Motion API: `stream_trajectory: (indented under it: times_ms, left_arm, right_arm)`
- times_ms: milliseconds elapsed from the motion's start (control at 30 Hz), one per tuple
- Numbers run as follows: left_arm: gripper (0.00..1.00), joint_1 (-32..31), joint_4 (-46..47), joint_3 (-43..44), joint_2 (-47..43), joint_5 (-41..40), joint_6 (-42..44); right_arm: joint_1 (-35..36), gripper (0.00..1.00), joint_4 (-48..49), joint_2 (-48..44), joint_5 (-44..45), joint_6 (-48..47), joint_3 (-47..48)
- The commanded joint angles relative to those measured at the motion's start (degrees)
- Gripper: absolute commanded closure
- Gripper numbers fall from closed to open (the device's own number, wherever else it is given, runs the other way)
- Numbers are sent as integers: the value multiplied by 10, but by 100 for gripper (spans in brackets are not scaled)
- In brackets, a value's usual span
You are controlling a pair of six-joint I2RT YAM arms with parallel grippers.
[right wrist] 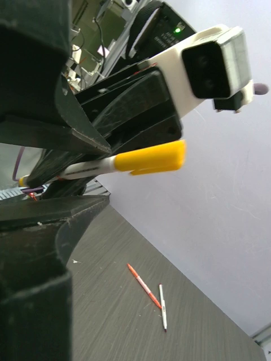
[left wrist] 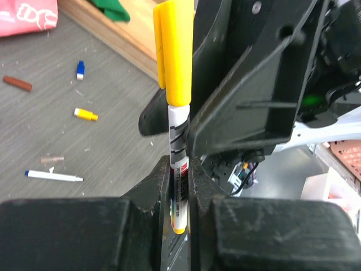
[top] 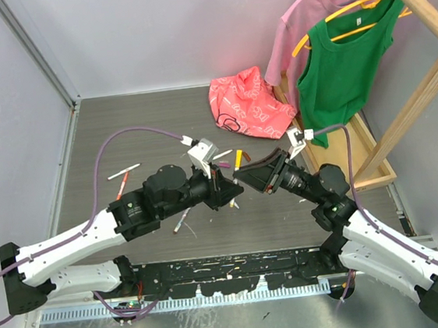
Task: Insert the pens into the pen caps
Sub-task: Insert the pen cap onto the pen.
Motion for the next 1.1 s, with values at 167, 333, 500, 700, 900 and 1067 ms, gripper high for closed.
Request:
stream_trajectory:
  times_ms: [167, 333, 500, 700, 900, 1067]
  left_arm:
    - [100, 2, 50, 4, -33, -17, 6]
    - [100, 2, 24, -5, -51, -8, 15]
    - [100, 2, -29, 8, -60, -6, 30]
    - [100, 2, -42, 4, -89, -56, 26]
    - [100, 1, -76, 7, -110, -85, 34]
    - [100, 2, -116, 24, -101, -89, 35]
  right_arm:
    - [5, 52, -33, -34, 5, -33, 25]
    - [5, 48, -109, -62, 46, -69, 58]
    - [5, 40, -139, -71, 81, -78, 85]
    - [5, 38, -185, -27, 59, -117, 155]
    - [5, 38, -168, 7, 74, -112, 182]
    - [5, 38, -157, 37, 84, -100, 199]
